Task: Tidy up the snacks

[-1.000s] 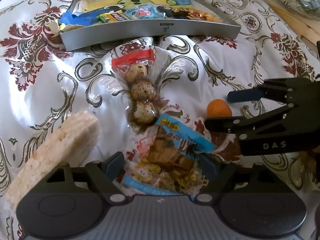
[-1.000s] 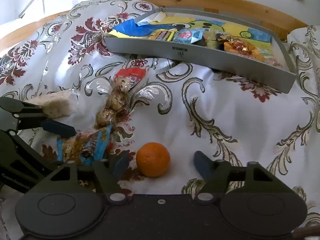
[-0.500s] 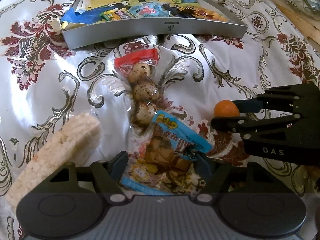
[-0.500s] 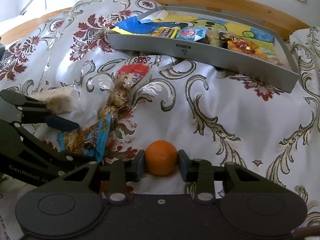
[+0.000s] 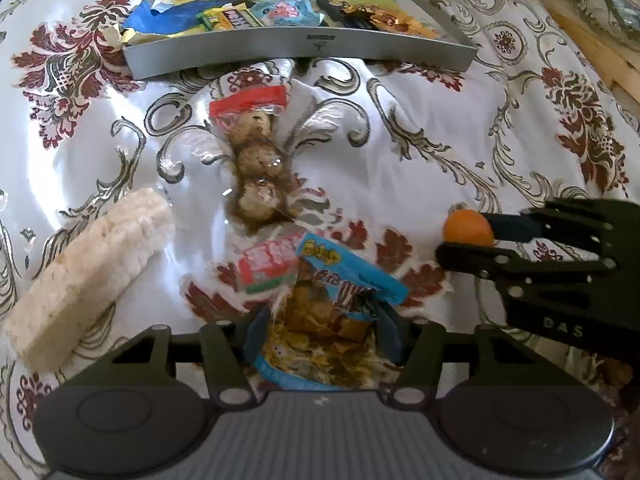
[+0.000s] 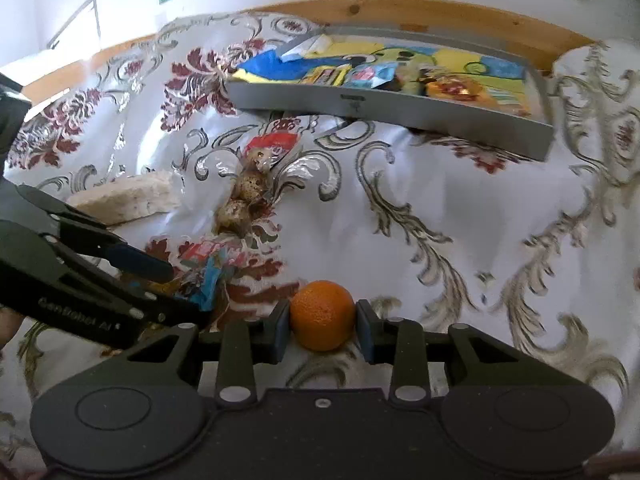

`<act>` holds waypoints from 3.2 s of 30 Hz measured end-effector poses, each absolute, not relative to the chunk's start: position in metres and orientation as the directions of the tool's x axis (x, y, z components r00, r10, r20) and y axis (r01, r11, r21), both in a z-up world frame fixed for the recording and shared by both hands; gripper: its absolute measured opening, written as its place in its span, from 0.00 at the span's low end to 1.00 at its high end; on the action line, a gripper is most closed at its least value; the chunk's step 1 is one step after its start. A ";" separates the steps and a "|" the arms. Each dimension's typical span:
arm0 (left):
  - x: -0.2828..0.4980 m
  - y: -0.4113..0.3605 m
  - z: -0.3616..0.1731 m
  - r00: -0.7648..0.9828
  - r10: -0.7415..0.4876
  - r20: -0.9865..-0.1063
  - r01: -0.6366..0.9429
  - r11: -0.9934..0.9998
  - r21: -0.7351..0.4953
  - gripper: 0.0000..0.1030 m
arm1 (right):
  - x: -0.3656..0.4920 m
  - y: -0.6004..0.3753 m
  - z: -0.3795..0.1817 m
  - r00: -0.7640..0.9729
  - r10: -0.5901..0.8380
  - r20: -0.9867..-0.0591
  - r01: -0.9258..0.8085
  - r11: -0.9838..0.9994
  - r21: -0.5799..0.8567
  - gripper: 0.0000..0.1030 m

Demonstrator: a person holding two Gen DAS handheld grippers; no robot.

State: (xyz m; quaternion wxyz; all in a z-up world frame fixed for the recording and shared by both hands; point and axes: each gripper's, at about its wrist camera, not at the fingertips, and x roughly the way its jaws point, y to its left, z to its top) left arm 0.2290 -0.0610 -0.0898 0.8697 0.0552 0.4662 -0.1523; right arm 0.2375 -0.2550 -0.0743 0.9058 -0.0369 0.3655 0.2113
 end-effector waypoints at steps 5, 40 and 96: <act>0.223 -0.069 -0.087 0.507 -0.181 -0.843 0.275 0.961 -0.041 0.50 | 0.222 -0.267 -0.076 0.655 0.346 -0.672 -0.386 0.917 0.096 0.35; 0.210 -0.062 -0.091 0.519 -0.229 -0.824 0.331 0.942 -0.053 0.53 | 0.216 -0.263 -0.079 0.643 0.390 -0.659 -0.407 0.903 0.138 0.35; 0.404 -0.119 0.019 0.828 -0.287 -0.482 0.237 0.958 -0.163 0.51 | 0.386 -0.299 0.010 0.877 0.244 -0.413 -0.286 0.957 -0.043 0.35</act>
